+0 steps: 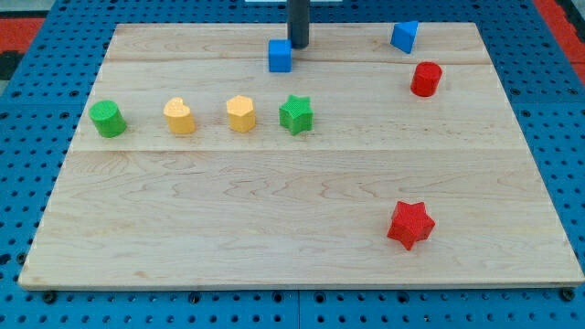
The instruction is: Move the blue cube closer to the green star
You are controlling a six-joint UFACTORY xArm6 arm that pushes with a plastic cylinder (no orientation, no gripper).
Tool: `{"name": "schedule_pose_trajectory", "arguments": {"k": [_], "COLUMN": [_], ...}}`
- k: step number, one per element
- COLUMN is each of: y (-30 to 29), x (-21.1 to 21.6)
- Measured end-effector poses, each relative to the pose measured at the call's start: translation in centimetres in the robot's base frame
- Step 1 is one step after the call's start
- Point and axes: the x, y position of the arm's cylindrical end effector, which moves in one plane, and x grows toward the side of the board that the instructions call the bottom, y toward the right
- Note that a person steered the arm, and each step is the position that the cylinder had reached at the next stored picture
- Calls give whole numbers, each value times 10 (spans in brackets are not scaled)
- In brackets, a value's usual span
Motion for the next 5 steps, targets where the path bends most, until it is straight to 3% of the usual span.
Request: {"name": "schedule_pose_trajectory", "arguments": {"k": [1,2,3,5], "y": [21,29,-46,2], "x": [49,-17,-22,68]}}
